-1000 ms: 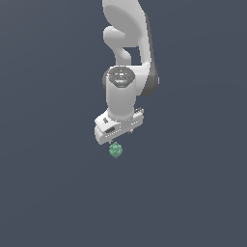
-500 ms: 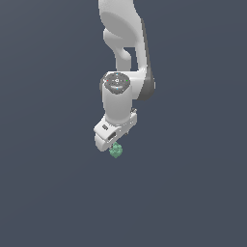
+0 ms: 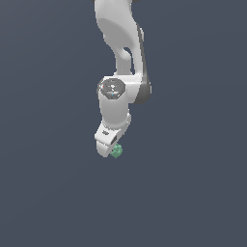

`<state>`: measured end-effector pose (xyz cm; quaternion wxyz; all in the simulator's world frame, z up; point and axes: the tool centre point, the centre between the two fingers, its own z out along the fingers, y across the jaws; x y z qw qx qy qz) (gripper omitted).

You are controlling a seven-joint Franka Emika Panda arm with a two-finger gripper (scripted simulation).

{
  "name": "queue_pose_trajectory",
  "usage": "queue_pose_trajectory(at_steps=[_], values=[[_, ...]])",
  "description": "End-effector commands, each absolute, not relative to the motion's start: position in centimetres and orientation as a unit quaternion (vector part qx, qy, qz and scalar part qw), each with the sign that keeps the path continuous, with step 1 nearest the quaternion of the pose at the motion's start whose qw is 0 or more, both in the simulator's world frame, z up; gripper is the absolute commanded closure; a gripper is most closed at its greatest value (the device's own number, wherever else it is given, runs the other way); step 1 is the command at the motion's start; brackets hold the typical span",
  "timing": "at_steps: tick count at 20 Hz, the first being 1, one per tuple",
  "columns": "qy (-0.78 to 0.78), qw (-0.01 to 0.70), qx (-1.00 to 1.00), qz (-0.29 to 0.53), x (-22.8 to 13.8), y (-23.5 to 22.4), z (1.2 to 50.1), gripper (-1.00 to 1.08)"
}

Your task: Pick up the object and move it to a goal position.

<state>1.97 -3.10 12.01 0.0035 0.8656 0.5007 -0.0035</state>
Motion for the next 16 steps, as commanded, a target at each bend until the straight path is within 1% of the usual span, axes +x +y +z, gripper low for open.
queue_pose_trajectory(at_steps=[1, 9, 16], values=[[0.523, 0.003, 0.852, -0.003, 2.06, -3.26, 11.72, -0.92], [0.566, 0.000, 0.825, -0.001, 2.23, -3.62, 11.15, -0.92], [0.573, 0.000, 0.819, 0.000, 2.25, -3.69, 11.03, -0.92]])
